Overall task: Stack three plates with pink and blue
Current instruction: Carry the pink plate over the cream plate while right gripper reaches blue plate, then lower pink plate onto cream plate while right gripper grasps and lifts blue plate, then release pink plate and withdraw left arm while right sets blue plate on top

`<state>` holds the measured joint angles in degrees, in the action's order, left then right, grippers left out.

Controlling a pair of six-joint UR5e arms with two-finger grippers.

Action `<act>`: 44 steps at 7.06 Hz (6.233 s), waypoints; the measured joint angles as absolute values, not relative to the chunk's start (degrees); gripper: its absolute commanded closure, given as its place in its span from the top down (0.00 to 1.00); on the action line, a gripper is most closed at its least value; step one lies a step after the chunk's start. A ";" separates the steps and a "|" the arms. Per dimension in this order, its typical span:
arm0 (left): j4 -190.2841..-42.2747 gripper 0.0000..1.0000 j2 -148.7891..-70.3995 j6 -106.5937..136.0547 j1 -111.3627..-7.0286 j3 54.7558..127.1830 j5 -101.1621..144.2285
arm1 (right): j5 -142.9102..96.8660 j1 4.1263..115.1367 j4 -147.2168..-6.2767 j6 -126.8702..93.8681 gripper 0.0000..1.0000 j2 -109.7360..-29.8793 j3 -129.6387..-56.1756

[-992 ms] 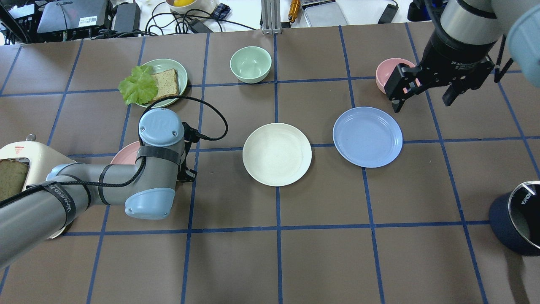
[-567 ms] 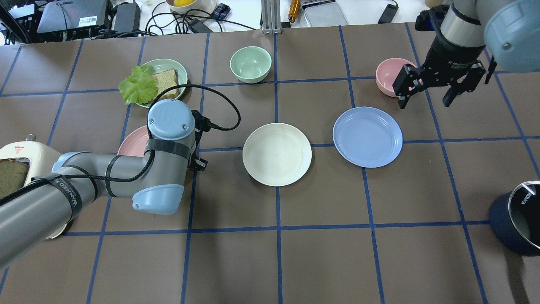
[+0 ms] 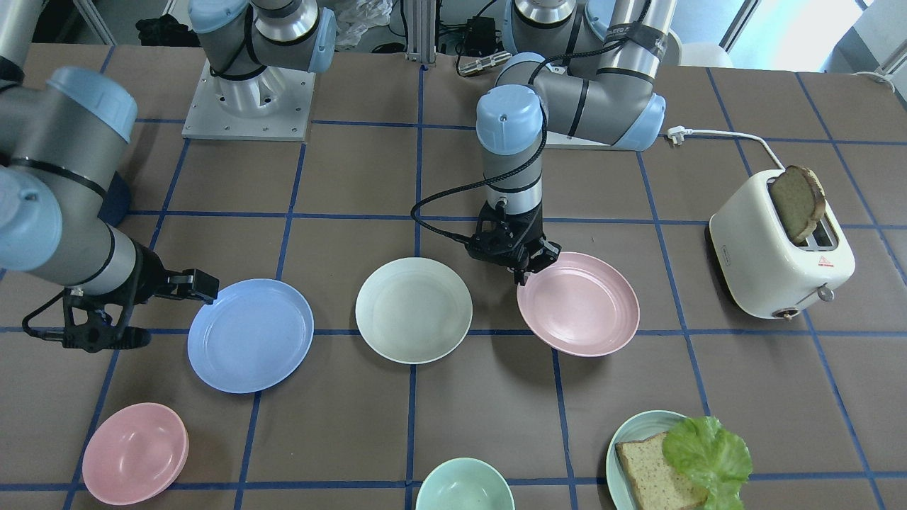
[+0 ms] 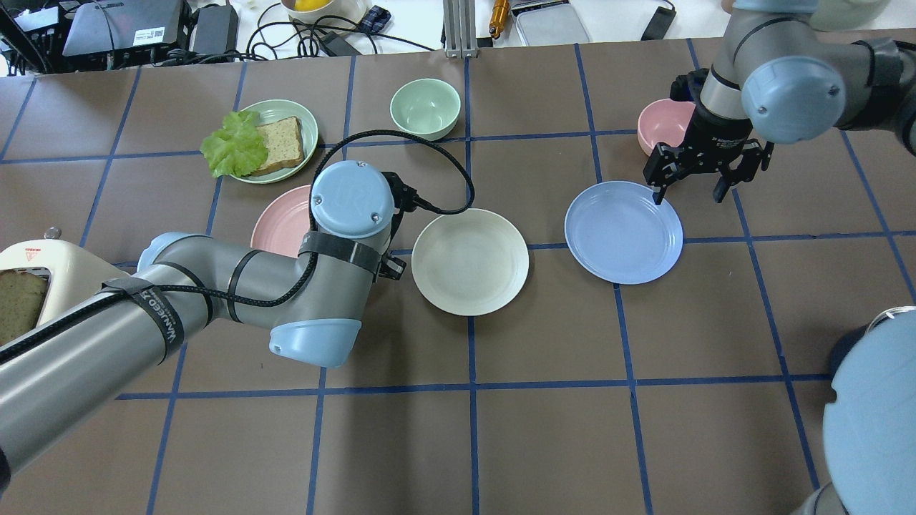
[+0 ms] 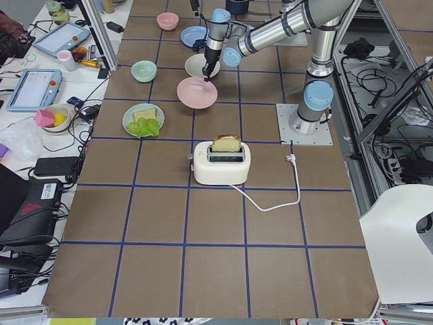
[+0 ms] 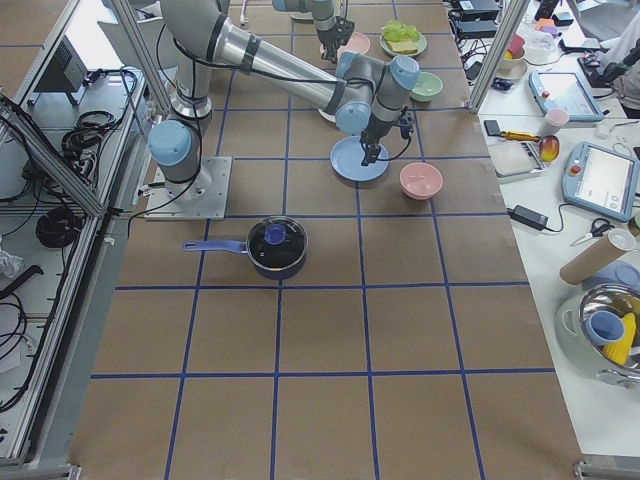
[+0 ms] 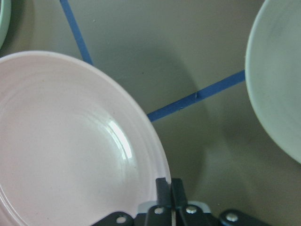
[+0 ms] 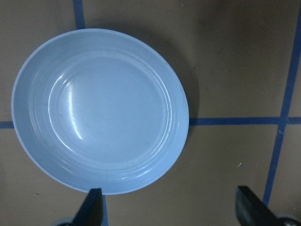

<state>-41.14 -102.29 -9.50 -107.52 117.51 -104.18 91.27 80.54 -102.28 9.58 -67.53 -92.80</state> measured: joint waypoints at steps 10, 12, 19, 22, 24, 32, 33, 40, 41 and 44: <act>-40.87 0.00 -107.40 -12.14 -121.29 111.08 -103.50 | 91.40 79.07 -112.96 12.78 0.00 -62.16 -96.61; -40.63 0.00 -109.27 -12.95 -121.81 110.78 -103.59 | 91.37 79.02 -112.94 12.99 0.00 -62.17 -95.75; -43.72 0.00 -113.54 -15.99 -126.25 103.99 -103.29 | 91.02 78.88 -111.16 14.21 0.00 -62.64 -93.23; -45.53 0.00 -114.71 -15.36 -127.93 102.93 -103.30 | 91.32 78.81 -104.33 15.73 0.00 -63.01 -87.73; -46.15 0.00 -115.09 -14.58 -128.32 102.90 -103.47 | 91.38 78.70 -101.85 15.85 0.00 -62.71 -85.49; -47.38 1.00 -116.81 -12.99 -128.58 100.36 -103.14 | 91.01 78.75 -101.34 15.57 0.00 -62.53 -85.04; -47.64 1.00 -116.60 -13.00 -128.61 99.58 -103.21 | 90.94 78.78 -101.34 15.60 0.00 -62.56 -85.02; -51.03 1.00 -105.17 -13.10 -123.08 97.91 -103.06 | 86.63 87.85 -98.26 3.46 0.00 -63.42 -85.26; -53.92 1.00 -103.04 -13.12 -120.87 97.25 -102.99 | 86.33 88.27 -98.18 2.93 0.00 -63.42 -85.27; -63.36 1.00 -97.86 -13.59 -112.55 93.64 -98.22 | 86.03 90.26 -97.46 2.51 0.00 -63.62 -85.31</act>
<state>-63.36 -97.86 -13.59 -112.55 93.64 -98.22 86.03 90.26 -97.46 2.51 -63.62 -85.31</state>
